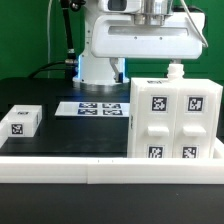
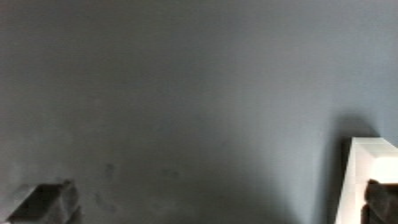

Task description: Assemble cabinet

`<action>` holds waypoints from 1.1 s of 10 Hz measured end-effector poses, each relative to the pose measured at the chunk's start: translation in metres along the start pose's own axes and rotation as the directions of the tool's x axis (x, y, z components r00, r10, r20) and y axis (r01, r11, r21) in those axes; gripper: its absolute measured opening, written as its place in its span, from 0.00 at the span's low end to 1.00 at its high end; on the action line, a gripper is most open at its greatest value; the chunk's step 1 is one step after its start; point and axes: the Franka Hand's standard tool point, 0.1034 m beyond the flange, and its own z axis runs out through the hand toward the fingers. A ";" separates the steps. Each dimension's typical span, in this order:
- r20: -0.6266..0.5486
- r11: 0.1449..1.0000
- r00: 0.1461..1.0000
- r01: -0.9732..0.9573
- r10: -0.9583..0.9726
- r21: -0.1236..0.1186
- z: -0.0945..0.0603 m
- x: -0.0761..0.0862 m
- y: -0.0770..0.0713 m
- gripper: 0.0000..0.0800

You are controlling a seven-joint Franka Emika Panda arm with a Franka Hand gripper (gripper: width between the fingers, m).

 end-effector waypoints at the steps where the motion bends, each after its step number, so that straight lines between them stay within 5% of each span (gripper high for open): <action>1: 0.000 1.000 1.000 0.002 -0.002 0.000 0.000 0.000 0.001 1.00; 2: 0.002 1.000 1.000 0.018 -0.018 0.001 0.001 0.000 0.012 1.00; 5: -0.004 0.998 0.998 0.066 -0.066 0.010 0.021 -0.026 0.098 1.00; 7: 0.014 0.996 0.996 0.090 -0.090 0.011 0.036 -0.038 0.139 1.00; 11: 0.015 0.997 0.997 0.077 -0.077 0.004 0.037 -0.041 0.165 1.00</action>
Offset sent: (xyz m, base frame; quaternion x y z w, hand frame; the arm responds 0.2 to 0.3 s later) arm -0.0370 -0.0963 -0.0176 0.0446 0.0105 -0.0174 0.9988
